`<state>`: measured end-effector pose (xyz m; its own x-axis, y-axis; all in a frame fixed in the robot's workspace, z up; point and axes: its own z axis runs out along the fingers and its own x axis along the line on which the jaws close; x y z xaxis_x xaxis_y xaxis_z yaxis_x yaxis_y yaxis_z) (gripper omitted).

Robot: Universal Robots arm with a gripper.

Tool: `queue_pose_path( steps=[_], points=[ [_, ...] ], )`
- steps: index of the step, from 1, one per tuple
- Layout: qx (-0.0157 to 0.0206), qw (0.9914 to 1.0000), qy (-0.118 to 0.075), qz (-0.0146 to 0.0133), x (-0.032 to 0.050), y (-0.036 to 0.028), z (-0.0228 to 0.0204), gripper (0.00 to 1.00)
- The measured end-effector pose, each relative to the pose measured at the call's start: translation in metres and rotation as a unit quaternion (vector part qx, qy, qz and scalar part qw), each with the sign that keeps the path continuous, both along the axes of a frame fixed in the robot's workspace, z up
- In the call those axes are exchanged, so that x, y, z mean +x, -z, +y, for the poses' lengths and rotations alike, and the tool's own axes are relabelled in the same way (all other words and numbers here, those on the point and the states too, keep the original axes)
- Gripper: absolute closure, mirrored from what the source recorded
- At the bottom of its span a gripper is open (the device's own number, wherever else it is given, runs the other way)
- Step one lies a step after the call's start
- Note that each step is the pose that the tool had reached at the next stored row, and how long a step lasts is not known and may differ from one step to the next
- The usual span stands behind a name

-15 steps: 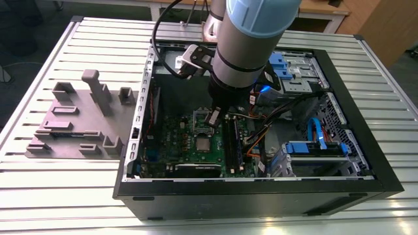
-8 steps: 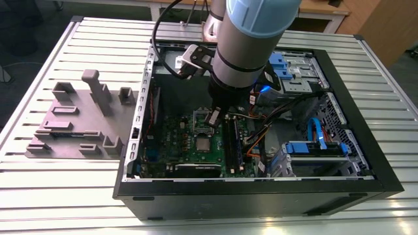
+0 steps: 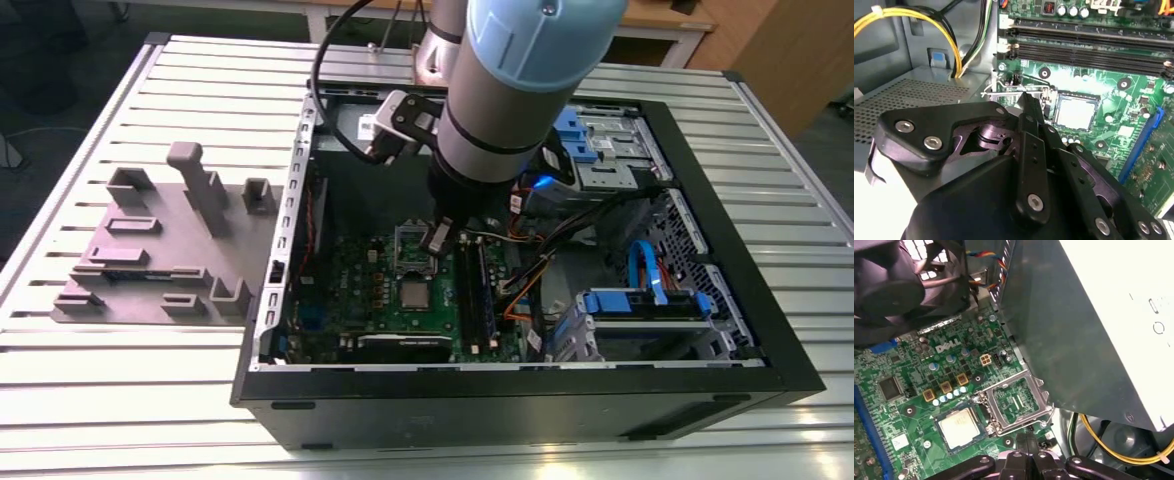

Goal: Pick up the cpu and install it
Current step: 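Close the cpu cover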

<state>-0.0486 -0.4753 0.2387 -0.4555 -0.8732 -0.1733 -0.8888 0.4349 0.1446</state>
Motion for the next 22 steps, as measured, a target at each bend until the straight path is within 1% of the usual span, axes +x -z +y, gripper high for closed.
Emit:
queue_pose_path(
  steps=[4, 7, 9, 11, 15, 20, 22],
  points=[
    [0.0007, 1.0, 0.0, 0.0, 0.0028, 0.0042, 0.0021, 0.89],
    [0.0045, 0.99999, 0.0, 0.0, 0.0048, 0.008, 0.0029, 0.89],
    [0.0061, 0.99998, 0.0, 0.0, 0.0093, 0.0104, 0.0039, 0.89],
    [0.0066, 0.99998, 0.0, 0.0, 0.0115, 0.0123, 0.006, 0.89],
    [0.0072, 0.99997, 0.001, 0.0, 0.0133, 0.015, 0.0111, 0.89],
    [0.0072, 0.99991, 0.011, 0.0, 0.0134, 0.0182, 0.0149, 0.89],
    [0.0085, 0.9999, 0.011, -0.0001, 0.0136, 0.0207, 0.0158, 0.89]
  ],
)
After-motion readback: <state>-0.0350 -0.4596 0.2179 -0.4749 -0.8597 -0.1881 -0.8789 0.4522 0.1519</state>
